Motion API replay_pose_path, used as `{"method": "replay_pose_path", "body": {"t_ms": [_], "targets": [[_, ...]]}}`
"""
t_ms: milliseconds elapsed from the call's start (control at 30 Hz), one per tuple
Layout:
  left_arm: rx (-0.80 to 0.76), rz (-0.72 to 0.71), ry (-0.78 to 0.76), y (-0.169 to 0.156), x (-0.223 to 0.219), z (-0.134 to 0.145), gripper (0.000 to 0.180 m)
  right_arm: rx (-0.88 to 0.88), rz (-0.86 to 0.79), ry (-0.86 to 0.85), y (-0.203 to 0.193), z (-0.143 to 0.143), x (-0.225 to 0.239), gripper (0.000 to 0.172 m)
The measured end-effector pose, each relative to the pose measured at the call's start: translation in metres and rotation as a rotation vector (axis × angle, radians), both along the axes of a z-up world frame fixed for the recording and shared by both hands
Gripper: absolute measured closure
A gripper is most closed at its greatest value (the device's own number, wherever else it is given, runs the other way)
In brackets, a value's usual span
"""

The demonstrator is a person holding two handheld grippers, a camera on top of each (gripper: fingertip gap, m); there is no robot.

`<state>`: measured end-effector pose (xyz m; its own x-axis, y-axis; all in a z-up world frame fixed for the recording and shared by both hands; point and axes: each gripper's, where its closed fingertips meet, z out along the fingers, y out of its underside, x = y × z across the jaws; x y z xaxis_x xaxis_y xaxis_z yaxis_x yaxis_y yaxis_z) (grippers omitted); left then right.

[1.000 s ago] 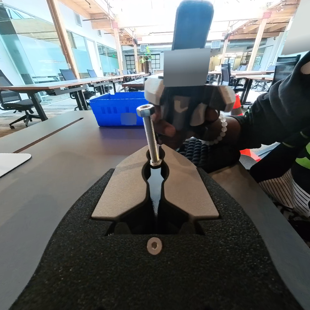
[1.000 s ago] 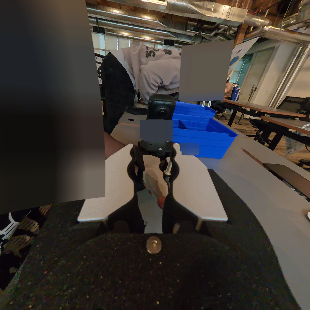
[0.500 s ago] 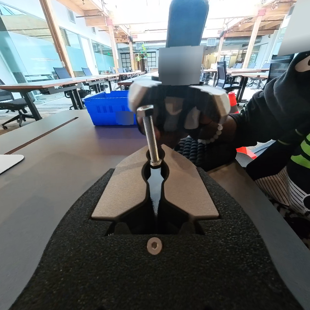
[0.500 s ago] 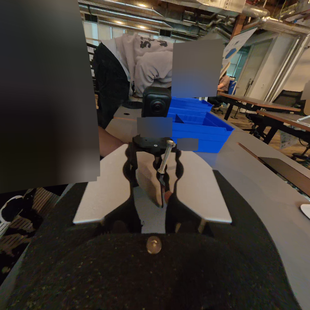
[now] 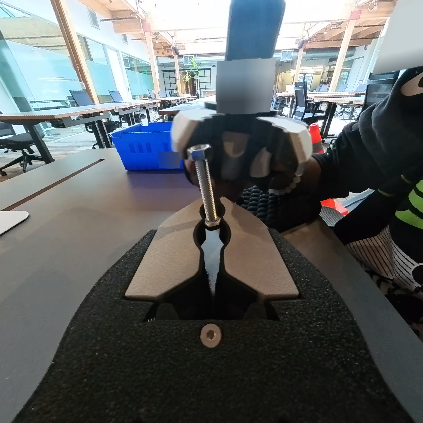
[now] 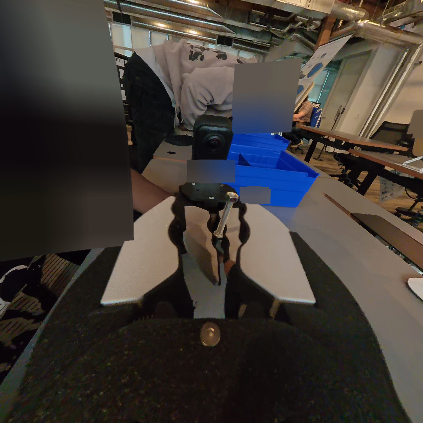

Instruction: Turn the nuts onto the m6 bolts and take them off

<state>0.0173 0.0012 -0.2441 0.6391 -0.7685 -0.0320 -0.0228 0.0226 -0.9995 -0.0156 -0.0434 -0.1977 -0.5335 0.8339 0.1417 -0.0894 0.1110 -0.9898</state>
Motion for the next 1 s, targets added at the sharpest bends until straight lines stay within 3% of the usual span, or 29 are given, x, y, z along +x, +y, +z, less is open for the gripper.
{"method": "replay_pose_path", "body": {"t_ms": [67, 133, 300, 467, 633, 800, 833, 933, 1000], "targets": [[0.002, 0.003, -0.004, 0.0002, -0.0011, 0.0008, 0.174, 0.011, 0.022, 0.022, -0.0017, 0.0024, 0.0048, 0.146], [0.003, 0.006, -0.007, 0.0003, -0.002, 0.0013, 0.174, -0.006, 0.025, 0.032, -0.0006, 0.0051, 0.006, 0.152], [-0.002, -0.003, 0.002, 0.0, 0.0009, -0.0006, 0.174, -0.009, -0.008, 0.005, 0.0017, 0.0008, -0.0005, 0.12], [0.0, 0.0, -0.006, 0.0002, -0.0012, 0.0007, 0.174, -0.005, 0.002, 0.042, 0.0023, 0.0066, 0.0054, 0.149], [-0.004, -0.009, 0.011, -0.0004, 0.0019, -0.002, 0.174, -0.011, -0.022, 0.003, 0.0039, 0.0009, -0.0011, 0.121], [-0.003, -0.002, 0.005, 0.0003, -0.0006, -0.0011, 0.174, -0.007, 0.003, 0.028, 0.0017, 0.005, 0.0049, 0.149], [-0.002, -0.002, 0.004, 0.0002, -0.0006, -0.0009, 0.174, -0.014, 0.003, 0.023, 0.0023, 0.0047, 0.0044, 0.149], [-0.003, -0.008, 0.009, -0.0001, 0.0009, -0.0016, 0.174, -0.002, -0.023, -0.006, 0.0036, -0.0014, -0.0014, 0.125], [-0.003, -0.008, 0.011, -0.0001, 0.0011, -0.002, 0.174, 0.008, -0.014, -0.01, 0.0012, -0.0024, -0.0011, 0.128]]}}
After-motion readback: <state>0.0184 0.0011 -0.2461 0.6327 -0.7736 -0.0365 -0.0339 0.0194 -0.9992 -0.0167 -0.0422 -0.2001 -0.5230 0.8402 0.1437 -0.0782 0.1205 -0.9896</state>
